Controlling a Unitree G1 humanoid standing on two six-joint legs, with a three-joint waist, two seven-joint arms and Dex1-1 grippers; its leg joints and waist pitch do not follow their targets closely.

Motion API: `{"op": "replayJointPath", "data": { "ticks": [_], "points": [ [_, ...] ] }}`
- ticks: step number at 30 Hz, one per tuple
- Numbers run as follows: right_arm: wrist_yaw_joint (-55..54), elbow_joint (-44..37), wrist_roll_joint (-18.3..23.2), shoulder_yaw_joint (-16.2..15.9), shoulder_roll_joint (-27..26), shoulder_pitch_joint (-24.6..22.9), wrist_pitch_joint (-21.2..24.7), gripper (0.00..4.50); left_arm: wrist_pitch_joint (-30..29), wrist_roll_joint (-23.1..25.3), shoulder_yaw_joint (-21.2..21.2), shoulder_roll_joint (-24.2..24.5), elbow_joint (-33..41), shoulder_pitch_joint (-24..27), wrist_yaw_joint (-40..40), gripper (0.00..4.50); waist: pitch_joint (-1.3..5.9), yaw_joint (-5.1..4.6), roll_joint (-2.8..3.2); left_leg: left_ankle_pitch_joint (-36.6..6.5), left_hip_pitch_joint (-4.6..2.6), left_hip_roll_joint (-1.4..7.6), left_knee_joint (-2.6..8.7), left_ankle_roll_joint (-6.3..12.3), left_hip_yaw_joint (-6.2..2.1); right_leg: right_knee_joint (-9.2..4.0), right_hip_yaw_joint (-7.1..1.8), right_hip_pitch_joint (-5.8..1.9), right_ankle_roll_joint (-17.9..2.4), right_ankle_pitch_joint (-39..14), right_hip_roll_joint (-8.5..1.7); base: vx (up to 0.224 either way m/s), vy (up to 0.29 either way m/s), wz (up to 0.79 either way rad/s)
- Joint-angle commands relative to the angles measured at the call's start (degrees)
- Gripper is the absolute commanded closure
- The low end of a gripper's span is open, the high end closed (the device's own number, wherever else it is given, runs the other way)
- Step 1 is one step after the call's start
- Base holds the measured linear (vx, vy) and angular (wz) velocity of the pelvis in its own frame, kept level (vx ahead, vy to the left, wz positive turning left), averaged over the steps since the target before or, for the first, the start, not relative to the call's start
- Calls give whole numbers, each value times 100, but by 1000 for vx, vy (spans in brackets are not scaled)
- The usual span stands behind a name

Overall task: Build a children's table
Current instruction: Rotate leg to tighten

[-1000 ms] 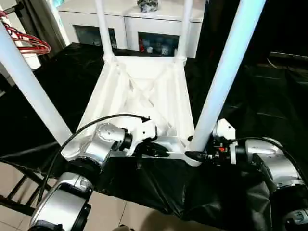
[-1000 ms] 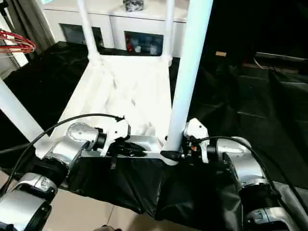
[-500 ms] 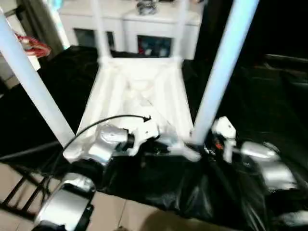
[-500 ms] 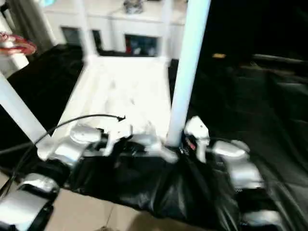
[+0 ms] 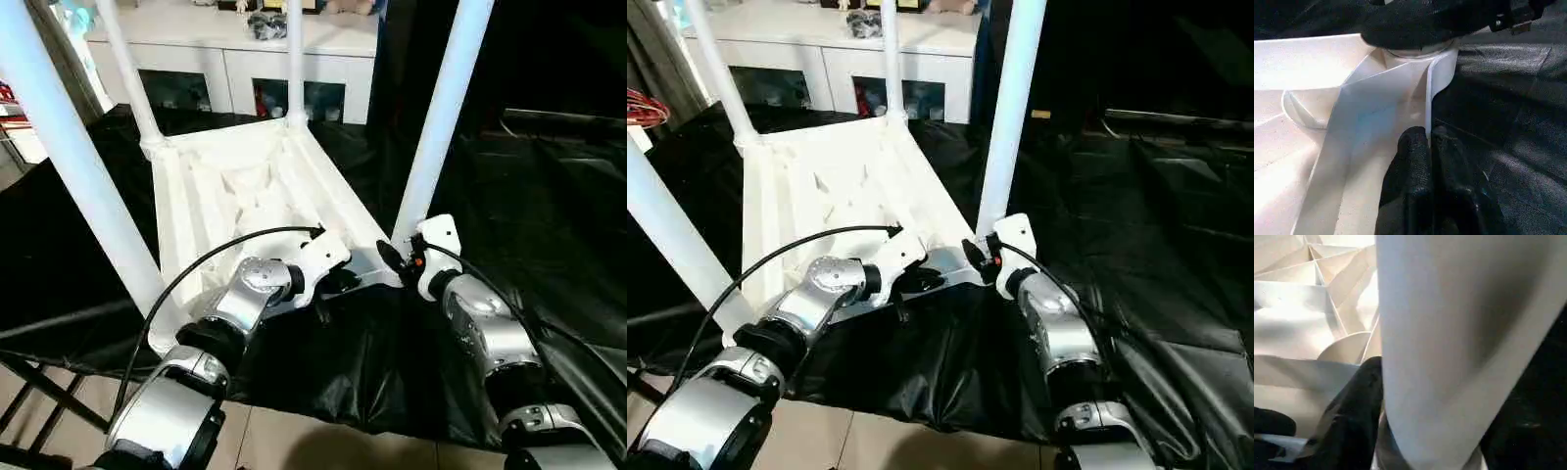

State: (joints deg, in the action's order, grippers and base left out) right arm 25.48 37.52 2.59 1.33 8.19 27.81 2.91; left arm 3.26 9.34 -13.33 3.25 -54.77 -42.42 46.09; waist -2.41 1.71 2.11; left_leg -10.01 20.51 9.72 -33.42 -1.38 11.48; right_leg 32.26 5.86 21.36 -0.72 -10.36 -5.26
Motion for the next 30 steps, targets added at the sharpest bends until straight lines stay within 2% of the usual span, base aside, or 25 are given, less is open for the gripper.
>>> {"op": "replayJointPath", "data": {
  "ticks": [1,2,5,7,8,9,11,14,17,18,19,20,21,23,25,26,27,29,30],
  "points": [
    [511,123,-102,-720,-386,-186,182,166,326,-71,-111,-352,160,-234,-63,450,228,-33,-39,-2984,-131,377,503,-17,-311,-582,-264,-37,-653,-3072,-466,0,0,0],
    [513,120,-106,-724,-382,-188,179,145,327,-72,-112,-351,161,-233,-61,450,228,-27,-39,-2985,-140,375,500,-17,-302,-586,-270,-27,-661,-3064,-466,0,0,0],
    [817,-148,-175,-846,-101,-318,35,137,347,-76,-114,-274,158,-207,-32,450,223,-11,-55,-2935,-147,367,492,8,-287,-598,-279,-22,-670,-3113,-474,0,0,0],
    [1279,-549,-179,-885,348,-521,-144,137,384,-69,-95,-185,123,-191,1,450,230,39,-98,-2749,-154,368,477,113,-252,-605,-310,-30,-634,-3060,-472,0,0,0],
    [1279,-549,-179,-885,348,-521,-144,137,384,-69,-95,-185,123,-191,1,450,230,74,-91,-2687,-166,370,471,152,-244,-611,-317,-25,-639,-3034,-477,0,0,0],
    [1654,-792,-58,-756,718,-677,-198,137,408,-72,-65,-119,110,-182,30,450,245,107,-114,-2402,-113,370,472,252,-229,-574,-330,-78,-702,-2820,-478,0,0,0],
    [1935,-953,104,-606,958,-783,-180,137,455,-83,-49,-71,115,-169,90,450,254,156,-126,-2217,-106,386,470,328,-213,-563,-345,-85,-730,-2673,-484,0,0,0],
    [2307,-1191,356,-368,1284,-919,-90,137,536,-117,-55,8,146,-132,261,450,287,206,-139,-1790,-53,397,457,504,-193,-471,-349,-145,-938,-2054,-476,0,0,0],
    [2721,-1416,705,54,1917,-1109,17,137,798,-206,-124,170,256,-13,754,450,310,252,-182,-1559,-64,407,426,632,-168,-449,-346,-153,-1023,-1835,-468,0,0,0],
    [2754,-1437,767,142,2022,-1143,48,137,869,-240,-149,200,294,23,897,450,324,286,-178,-1363,-47,409,405,693,-153,-415,-347,-159,-1119,-1586,-470,0,0,0],
    [2755,-1433,796,212,2087,-1163,49,137,903,-267,-158,218,321,48,988,450,355,312,-186,-1072,21,406,376,778,-152,-344,-343,-195,-1159,-1260,-476,0,0,0],
    [2730,-1398,838,323,2155,-1169,94,137,961,-304,-179,248,365,84,1145,450,353,348,-190,-918,28,401,355,867,-137,-321,-332,-166,-1208,-1066,-454,0,0,0],
    [2680,-1342,888,451,2219,-1169,130,137,1000,-333,-206,279,414,124,1295,450,355,339,-219,-879,50,390,342,896,-132,-300,-330,-171,-1214,-1001,-448,0,0,0],
    [2595,-1266,971,657,2302,-1179,189,137,1073,-382,-237,325,482,181,1528,450,380,374,-222,-645,87,370,303,985,-125,-252,-317,-182,-1238,-802,-451,0,0,0],
    [2253,-1165,1052,970,2370,-1186,347,137,1157,-538,-263,379,618,270,1981,450,411,416,-202,-445,76,381,273,1051,-117,-211,-314,-155,-1265,-600,-437,0,0,0],
    [2211,-1155,1058,997,2373,-1185,360,137,1168,-560,-263,382,633,279,2031,450,393,430,-185,-408,84,390,280,1072,-119,-214,-307,-137,-1285,-620,-427,0,0,0],
    [1650,-995,1035,1186,2322,-1110,543,137,1152,-738,-280,395,791,353,2440,450,389,440,-173,-450,76,391,278,1062,-114,-223,-302,-127,-1283,-686,-422,0,0,0],
    [1471,-943,1032,1221,2309,-1086,596,137,1156,-782,-288,400,837,374,2543,450,381,464,-145,-543,44,406,298,942,-113,-252,-307,-109,-1261,-935,-427,0,0,0],
    [1244,-910,951,1202,2214,-1103,479,137,1176,-933,-333,399,952,423,2911,450,360,479,-122,-787,24,417,319,788,-113,-289,-311,-96,-1221,-1184,-436,0,0,0]
  ]
}}
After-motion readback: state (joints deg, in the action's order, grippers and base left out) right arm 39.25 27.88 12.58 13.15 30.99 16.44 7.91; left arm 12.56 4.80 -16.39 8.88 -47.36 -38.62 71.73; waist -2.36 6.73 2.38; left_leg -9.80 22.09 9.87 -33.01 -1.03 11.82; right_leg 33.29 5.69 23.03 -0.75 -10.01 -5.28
